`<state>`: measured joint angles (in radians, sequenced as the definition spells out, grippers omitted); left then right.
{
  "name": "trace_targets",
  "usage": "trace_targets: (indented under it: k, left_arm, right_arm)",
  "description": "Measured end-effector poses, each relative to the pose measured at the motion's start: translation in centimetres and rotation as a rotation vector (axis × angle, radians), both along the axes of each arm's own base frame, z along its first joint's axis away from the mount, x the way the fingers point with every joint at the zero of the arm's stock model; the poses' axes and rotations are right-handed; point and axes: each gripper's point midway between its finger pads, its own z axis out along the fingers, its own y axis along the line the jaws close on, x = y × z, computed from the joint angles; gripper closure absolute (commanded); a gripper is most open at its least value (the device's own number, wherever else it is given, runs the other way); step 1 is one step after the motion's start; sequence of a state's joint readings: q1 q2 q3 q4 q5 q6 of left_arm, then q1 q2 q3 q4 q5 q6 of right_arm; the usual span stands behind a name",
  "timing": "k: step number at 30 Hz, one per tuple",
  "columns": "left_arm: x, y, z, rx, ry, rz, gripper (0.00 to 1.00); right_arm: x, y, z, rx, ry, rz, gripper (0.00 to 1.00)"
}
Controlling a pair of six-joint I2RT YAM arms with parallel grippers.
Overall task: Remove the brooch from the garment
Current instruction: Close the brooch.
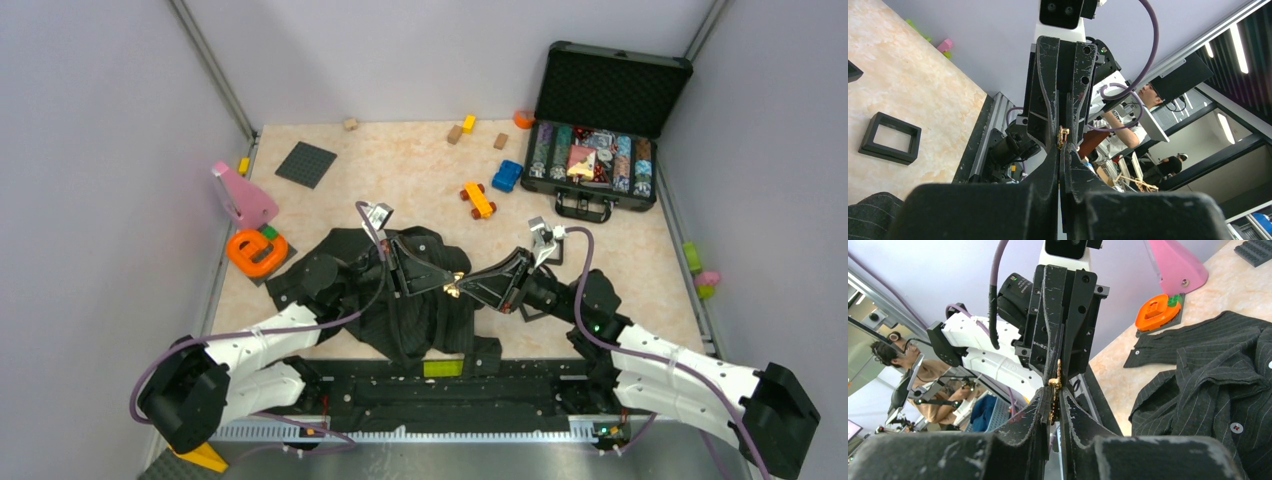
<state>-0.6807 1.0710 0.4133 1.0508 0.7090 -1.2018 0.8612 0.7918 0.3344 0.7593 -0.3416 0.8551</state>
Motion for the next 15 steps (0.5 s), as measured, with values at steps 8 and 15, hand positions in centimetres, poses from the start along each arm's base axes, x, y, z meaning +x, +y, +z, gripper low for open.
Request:
trace_targets:
  k: [8,15]
  left_arm:
    - [0.27,0.37,0.74,-0.016,-0.007,0.039,1.00]
    - [0.44,0.44,0.86,-0.020,-0.010,0.050,1.00]
  right_arm:
    - [-0.24,-0.31,-0.37,-0.001,-0.009,-0.002,0.81]
    - [-0.23,-0.32,-0.40,-0.004,-0.017,-0.004,0.79]
